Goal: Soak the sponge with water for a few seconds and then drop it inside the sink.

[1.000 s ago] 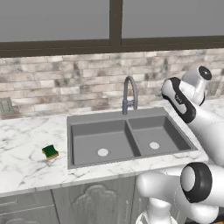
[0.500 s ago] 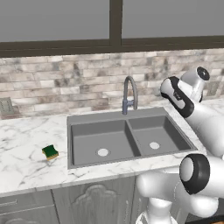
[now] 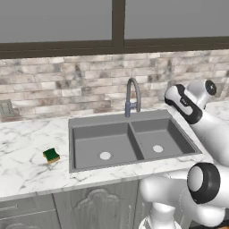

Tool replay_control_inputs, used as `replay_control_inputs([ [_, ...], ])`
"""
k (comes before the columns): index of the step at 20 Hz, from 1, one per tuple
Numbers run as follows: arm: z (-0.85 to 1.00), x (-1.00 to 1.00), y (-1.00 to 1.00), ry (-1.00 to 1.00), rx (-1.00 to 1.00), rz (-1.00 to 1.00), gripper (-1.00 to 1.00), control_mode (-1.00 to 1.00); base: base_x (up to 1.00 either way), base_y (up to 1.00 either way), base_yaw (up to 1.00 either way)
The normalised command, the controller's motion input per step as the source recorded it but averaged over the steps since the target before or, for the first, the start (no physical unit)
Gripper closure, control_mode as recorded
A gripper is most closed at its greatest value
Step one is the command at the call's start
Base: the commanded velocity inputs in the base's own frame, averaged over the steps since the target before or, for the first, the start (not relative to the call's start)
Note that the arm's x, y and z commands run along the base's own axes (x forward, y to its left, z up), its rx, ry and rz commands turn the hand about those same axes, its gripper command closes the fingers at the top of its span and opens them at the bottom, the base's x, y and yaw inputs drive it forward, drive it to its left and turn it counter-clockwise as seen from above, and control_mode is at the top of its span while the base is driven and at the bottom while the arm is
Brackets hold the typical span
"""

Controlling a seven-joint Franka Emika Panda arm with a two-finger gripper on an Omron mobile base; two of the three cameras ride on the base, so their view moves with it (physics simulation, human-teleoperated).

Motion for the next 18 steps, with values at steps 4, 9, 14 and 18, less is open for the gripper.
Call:
replay_control_inputs([
  [4,0.0,0.0,0.02,-0.17,0.0,0.0,-1.0,-1.0,0.0,0.0,0.0],
  [9,0.0,0.0,0.0,-0.14,0.0,0.0,-1.0,-1.0,0.0,0.0,0.0],
  [14,0.02,0.0,0.0,-0.01,-0.03,0.07,-1.0,-1.0,0.0,0.0,0.0],
  [18,0.2,0.0,0.0,0.0,-0.06,0.17,-1.0,-1.0,0.0,0.0,0.0],
])
